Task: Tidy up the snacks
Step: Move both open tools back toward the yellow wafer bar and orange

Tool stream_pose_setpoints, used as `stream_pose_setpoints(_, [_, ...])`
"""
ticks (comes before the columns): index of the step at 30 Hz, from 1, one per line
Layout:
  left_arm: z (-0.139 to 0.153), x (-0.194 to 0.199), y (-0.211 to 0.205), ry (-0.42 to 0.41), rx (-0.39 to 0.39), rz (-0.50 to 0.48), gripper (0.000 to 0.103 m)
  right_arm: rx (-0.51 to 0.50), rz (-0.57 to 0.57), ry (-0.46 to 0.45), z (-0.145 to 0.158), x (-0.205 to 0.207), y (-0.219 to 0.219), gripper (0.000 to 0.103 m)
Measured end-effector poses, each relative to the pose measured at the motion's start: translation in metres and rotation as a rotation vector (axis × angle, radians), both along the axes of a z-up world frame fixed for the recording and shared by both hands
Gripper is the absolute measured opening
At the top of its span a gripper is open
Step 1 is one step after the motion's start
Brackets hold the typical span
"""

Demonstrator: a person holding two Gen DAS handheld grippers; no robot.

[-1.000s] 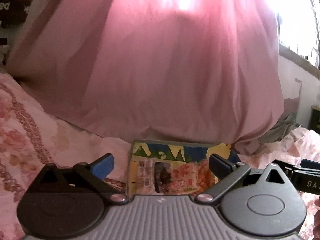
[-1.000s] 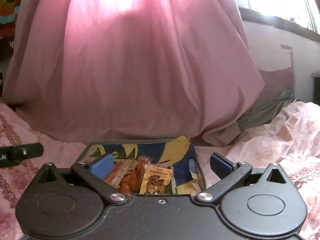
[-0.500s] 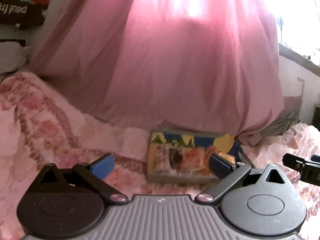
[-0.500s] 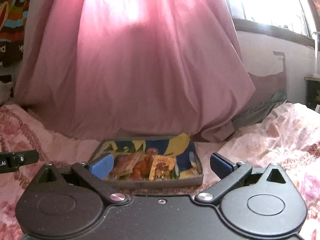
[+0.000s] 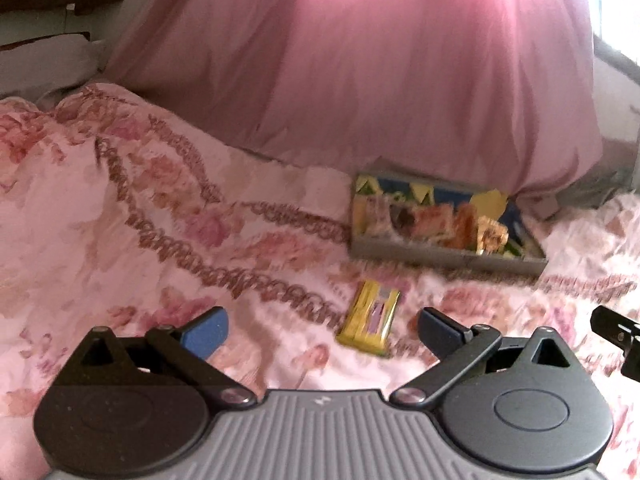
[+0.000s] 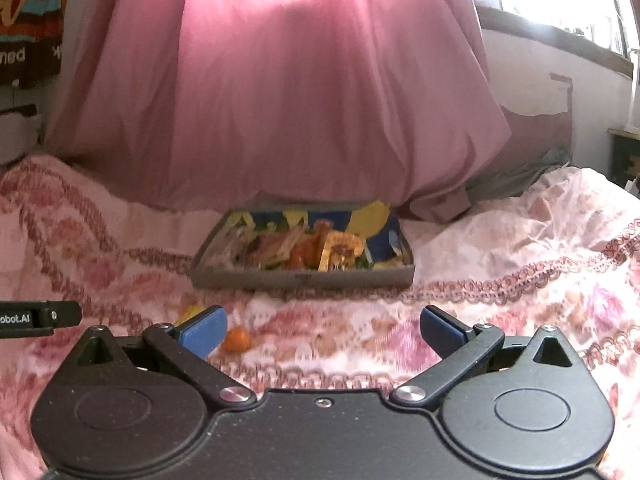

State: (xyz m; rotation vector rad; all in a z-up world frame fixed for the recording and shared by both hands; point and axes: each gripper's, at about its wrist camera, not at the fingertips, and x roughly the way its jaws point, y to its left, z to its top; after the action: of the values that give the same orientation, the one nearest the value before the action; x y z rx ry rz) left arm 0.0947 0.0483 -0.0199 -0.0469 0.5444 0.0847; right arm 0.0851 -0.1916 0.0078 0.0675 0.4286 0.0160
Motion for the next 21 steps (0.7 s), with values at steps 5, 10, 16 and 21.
stream_pose_setpoints(5, [-0.002, -0.015, -0.004, 0.014, 0.052, 0.003, 0.103, 0.018, -0.006, 0.046, -0.004, -0.008, 0.005, 0.102])
stream_pose_setpoints(10, [0.000, -0.026, -0.003, 0.003, 0.064, 0.010, 0.103, 0.016, 0.004, 0.069, -0.006, -0.011, 0.013, 0.102])
stream_pose_setpoints(16, [0.000, -0.031, -0.004, 0.002, 0.078, 0.013, 0.103, 0.000, 0.023, 0.088, -0.011, -0.010, 0.018, 0.102])
stream_pose_setpoints(21, [-0.003, -0.028, -0.007, 0.014, 0.107, 0.018, 0.103, -0.007, 0.029, 0.105, -0.015, -0.007, 0.020, 0.102])
